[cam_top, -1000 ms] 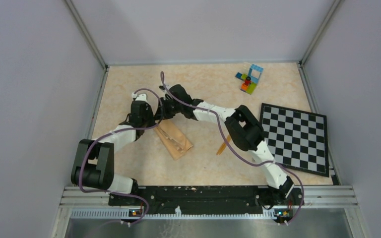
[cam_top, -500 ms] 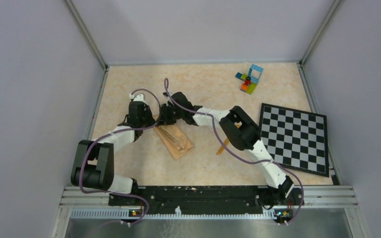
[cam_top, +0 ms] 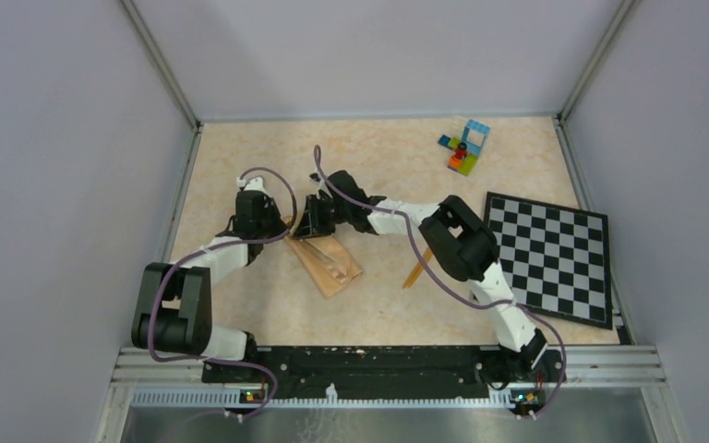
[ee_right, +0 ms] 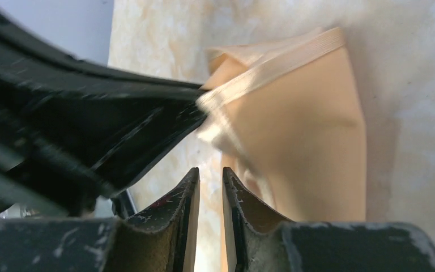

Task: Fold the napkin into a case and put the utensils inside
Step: Stuff the top corner of the smaller-rectangle-folded napkin at the center of the board.

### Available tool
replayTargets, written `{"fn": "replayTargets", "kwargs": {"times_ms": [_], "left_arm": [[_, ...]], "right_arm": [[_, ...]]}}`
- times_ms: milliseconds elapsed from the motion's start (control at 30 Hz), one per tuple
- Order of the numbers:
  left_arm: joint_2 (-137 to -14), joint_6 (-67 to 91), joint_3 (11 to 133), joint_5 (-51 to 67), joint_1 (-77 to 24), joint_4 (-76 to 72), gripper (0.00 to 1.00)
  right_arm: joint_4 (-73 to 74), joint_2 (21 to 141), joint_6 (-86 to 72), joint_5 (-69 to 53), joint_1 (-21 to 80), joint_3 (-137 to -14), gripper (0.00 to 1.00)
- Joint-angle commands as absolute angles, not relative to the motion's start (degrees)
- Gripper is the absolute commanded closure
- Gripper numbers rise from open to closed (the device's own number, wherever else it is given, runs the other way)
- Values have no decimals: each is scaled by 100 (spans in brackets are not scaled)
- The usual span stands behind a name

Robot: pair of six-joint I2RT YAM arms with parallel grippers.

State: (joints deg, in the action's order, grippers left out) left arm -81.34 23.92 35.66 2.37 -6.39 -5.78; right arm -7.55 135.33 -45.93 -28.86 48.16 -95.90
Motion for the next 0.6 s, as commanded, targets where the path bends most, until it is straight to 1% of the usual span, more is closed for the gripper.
{"fn": "replayTargets", "kwargs": {"times_ms": [0, 200, 333, 400, 467, 567], "left_arm": [[-7916, 2387, 3464, 386, -589, -714, 100], [-7904, 2384, 3471, 474, -589, -710, 100], [-7913, 2373, 3463, 511, -589, -729, 100], [-7918, 2386, 3462, 525, -589, -738, 100], [-7918, 2410, 3466, 549, -589, -751, 100], [-7896, 2434, 3496, 619, -589, -752, 100]], "right_arm": [[-942, 12754, -4234, -3087, 4691, -9292, 78], [-995, 12886, -4083, -3013, 4533, -9277, 78], [-837, 13274, -3878, -3050, 4524, -9768, 78], [-812, 13466, -3897, -3107, 4538, -10018, 79], [-781, 13676, -4016, -3185, 4571, -10245, 82], [-865, 13811, -4147, -3173, 4670, -10300, 86]]}}
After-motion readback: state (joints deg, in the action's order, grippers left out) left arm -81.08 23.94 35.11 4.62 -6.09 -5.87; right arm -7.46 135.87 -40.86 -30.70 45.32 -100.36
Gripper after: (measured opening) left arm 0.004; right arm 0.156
